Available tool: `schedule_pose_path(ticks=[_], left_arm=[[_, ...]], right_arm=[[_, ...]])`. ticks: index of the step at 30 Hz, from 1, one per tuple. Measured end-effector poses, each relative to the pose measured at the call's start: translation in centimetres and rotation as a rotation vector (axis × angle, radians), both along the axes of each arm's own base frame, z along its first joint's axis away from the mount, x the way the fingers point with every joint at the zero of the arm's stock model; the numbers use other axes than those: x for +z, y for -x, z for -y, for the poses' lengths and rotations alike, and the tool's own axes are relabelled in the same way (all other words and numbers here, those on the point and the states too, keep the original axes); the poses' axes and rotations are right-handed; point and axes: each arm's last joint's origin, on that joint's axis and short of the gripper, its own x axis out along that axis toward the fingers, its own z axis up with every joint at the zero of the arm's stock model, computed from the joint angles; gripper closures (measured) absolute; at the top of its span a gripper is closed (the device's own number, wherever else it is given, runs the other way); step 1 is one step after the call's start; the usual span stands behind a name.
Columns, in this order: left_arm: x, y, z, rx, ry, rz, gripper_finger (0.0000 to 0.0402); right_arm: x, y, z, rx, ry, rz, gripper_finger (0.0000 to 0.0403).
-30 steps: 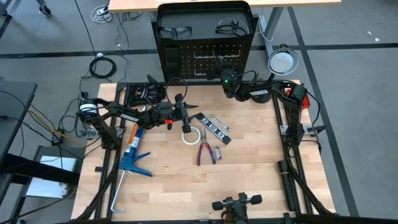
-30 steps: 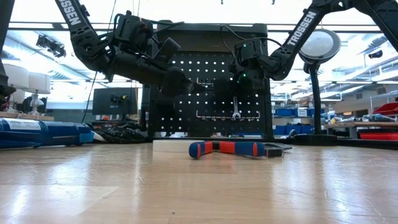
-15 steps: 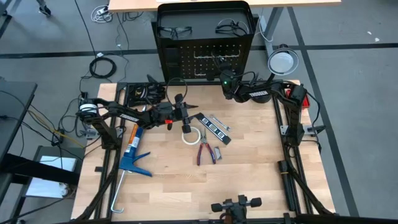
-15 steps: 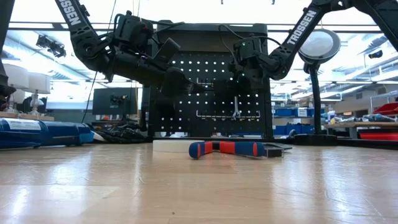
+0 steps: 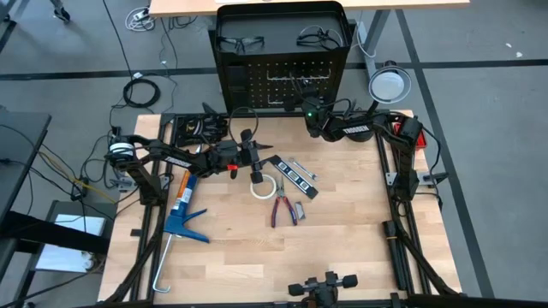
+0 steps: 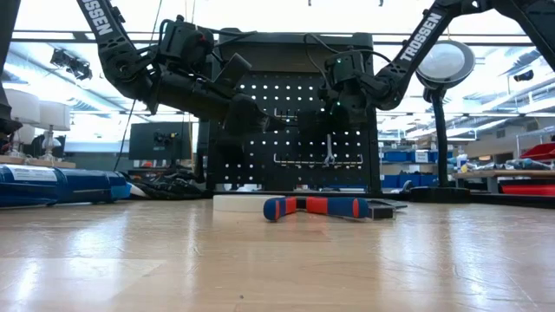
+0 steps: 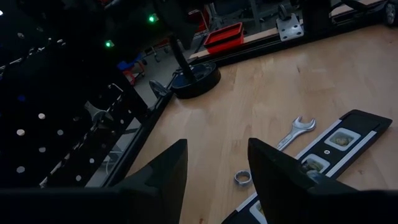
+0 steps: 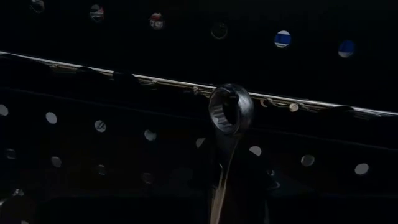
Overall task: Hang tools onto peg board
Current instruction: Unhang the silver wrench from the black peg board
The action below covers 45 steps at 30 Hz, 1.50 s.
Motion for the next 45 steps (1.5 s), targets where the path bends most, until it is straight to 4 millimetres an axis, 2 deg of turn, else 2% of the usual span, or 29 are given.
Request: schedule_pose_path(ticks=[14, 24, 29, 37, 42, 45], left_arm=[[0.0, 0.0, 0.0, 0.0, 0.0, 0.0, 0.0229], [0.0, 0.0, 0.0, 0.0, 0.0, -0.001, 0.0229], [0.0, 0.0, 0.0, 0.0, 0.0, -0.001, 0.0229], [0.0, 0.0, 0.0, 0.0, 0.0, -0.002, 0.0229], [0.0, 0.0, 0.0, 0.0, 0.0, 0.0, 0.0229], [0.0, 0.0, 0.0, 0.0, 0.0, 0.002, 0.0229]], right_arm=[[-0.1, 0.0, -0.1, 0.012, -0.013, -0.019, 0.0343], [-1.1, 0.1, -0.1, 0.023, -0.076, -0.019, 0.0261], [-1.8, 0.3, -0.2, 0.053, -0.118, -0.009, 0.0235], [-2.9, 0.9, -0.7, 0.069, -0.138, 0.013, 0.0229], [-2.6, 1.2, -1.0, 0.149, -0.053, 0.148, 0.0229], [-2.5, 1.2, -1.1, 0.162, -0.016, 0.133, 0.023]])
